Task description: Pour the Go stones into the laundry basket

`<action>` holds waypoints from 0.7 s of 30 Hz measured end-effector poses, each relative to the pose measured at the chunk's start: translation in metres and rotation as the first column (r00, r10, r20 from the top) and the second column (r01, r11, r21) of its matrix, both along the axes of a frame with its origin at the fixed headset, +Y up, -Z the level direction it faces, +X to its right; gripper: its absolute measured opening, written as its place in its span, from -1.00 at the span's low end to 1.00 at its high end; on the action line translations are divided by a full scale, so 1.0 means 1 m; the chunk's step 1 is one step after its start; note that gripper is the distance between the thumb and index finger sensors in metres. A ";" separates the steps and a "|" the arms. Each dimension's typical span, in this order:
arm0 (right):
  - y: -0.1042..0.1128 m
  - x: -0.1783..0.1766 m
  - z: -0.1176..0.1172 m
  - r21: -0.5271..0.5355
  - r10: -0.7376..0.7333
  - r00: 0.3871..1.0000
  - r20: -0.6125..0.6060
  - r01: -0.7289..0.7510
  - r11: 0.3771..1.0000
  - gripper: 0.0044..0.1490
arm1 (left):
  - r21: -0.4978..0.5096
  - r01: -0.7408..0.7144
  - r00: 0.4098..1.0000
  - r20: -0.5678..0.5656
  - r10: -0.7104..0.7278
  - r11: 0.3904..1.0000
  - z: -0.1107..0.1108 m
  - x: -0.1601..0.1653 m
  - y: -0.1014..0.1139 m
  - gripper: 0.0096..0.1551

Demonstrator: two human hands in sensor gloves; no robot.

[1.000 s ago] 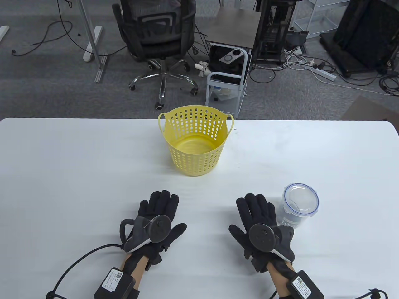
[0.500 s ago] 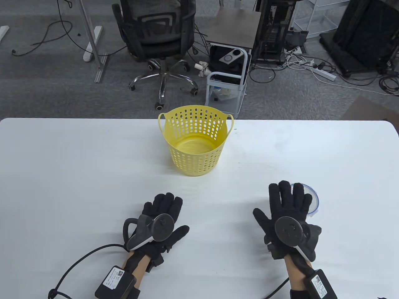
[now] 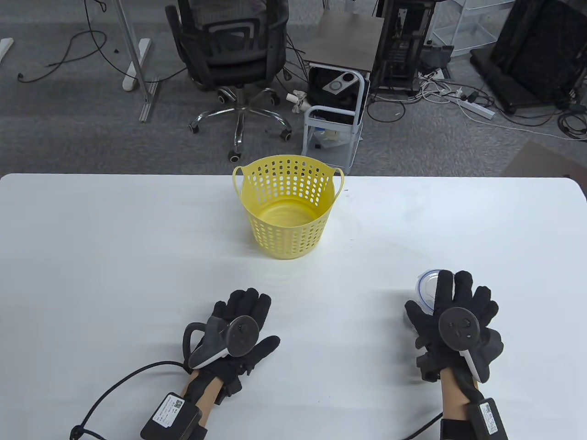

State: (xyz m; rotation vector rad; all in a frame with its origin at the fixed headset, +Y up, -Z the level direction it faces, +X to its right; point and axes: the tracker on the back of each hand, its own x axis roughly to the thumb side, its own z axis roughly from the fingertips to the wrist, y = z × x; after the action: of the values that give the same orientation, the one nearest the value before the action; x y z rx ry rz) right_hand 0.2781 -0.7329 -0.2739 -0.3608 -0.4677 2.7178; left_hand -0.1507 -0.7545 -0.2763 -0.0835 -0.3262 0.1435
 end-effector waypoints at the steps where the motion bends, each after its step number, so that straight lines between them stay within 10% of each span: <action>1: -0.001 -0.001 -0.001 0.000 0.003 1.000 -0.002 -0.003 1.000 0.24 | -0.004 -0.001 1.000 0.000 0.001 1.000 0.000 0.000 0.000 0.10; 21: 0.010 -0.063 0.006 0.116 -0.049 0.940 -0.338 0.093 0.989 0.23 | -0.060 0.010 1.000 -0.007 -0.010 0.998 -0.002 0.001 -0.002 0.10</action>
State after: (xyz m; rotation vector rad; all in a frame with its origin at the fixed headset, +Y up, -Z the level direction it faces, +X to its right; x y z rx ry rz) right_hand 0.2149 -0.7232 -0.2676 0.1177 -0.5196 2.5878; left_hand -0.1492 -0.7568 -0.2787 -0.1443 -0.3145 0.1437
